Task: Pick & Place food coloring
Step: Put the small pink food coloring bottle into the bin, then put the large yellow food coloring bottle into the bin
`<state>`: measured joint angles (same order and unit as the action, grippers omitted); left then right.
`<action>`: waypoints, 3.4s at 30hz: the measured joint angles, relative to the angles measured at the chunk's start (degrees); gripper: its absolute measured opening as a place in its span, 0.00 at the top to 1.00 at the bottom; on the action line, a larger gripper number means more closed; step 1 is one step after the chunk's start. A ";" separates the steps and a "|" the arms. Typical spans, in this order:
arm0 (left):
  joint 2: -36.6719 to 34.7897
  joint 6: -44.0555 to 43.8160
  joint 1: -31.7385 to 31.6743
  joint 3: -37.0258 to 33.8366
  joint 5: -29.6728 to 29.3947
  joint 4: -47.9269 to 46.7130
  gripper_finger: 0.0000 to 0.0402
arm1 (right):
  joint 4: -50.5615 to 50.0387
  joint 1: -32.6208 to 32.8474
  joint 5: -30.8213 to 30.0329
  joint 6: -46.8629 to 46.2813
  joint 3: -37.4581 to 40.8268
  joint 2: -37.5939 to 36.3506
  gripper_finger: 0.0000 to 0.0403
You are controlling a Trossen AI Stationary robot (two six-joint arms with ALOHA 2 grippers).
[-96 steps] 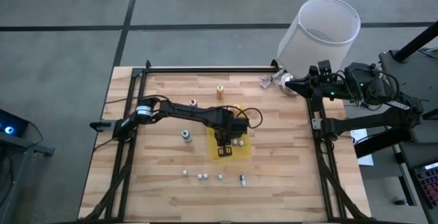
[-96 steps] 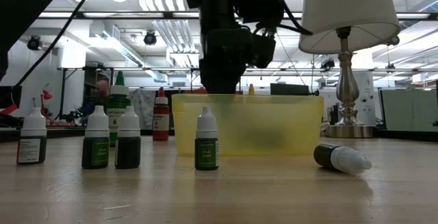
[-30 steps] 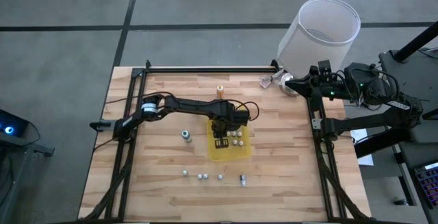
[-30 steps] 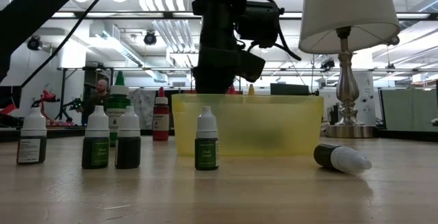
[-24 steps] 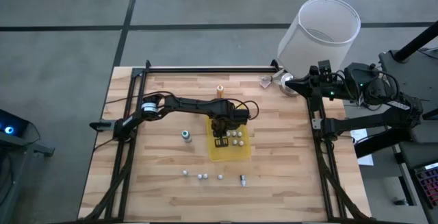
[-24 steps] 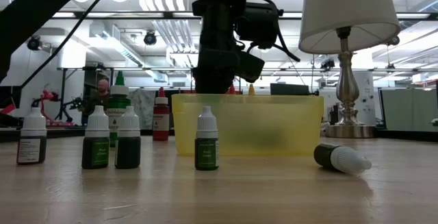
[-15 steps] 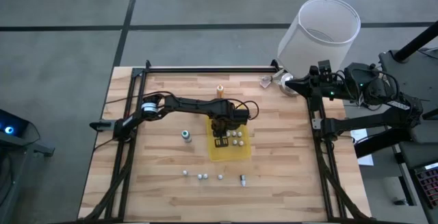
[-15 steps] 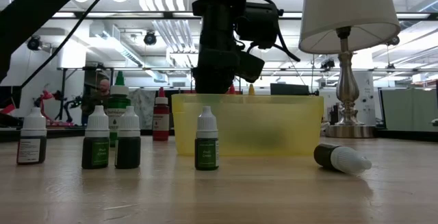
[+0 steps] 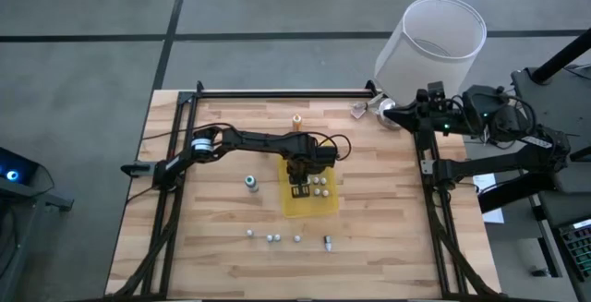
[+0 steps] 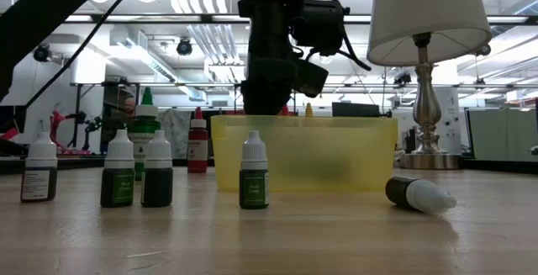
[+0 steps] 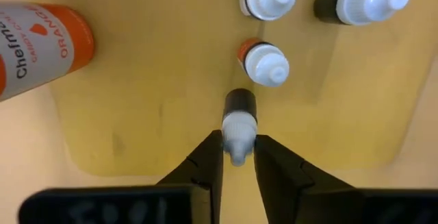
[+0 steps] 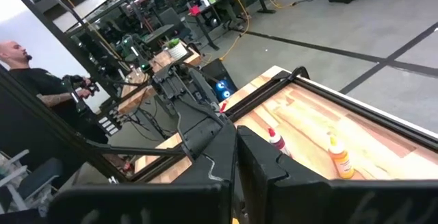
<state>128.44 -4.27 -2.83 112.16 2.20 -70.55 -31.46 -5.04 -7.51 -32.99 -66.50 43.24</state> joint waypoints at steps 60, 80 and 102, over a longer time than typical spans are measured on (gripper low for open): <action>-2.54 -2.45 1.98 21.01 0.50 -16.43 0.84 | 0.00 0.02 0.01 0.09 0.02 0.02 0.98; -11.51 -2.73 -0.16 18.67 -4.87 -19.58 0.75 | -0.08 0.00 0.02 -0.02 0.20 0.10 0.98; -13.57 6.78 -12.40 16.80 -5.13 -18.75 0.47 | -0.11 0.01 0.02 -0.71 0.20 0.09 0.98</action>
<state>114.87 2.51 -15.23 128.96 -2.93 -89.30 -31.57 -5.02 -7.49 -33.70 -66.30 43.33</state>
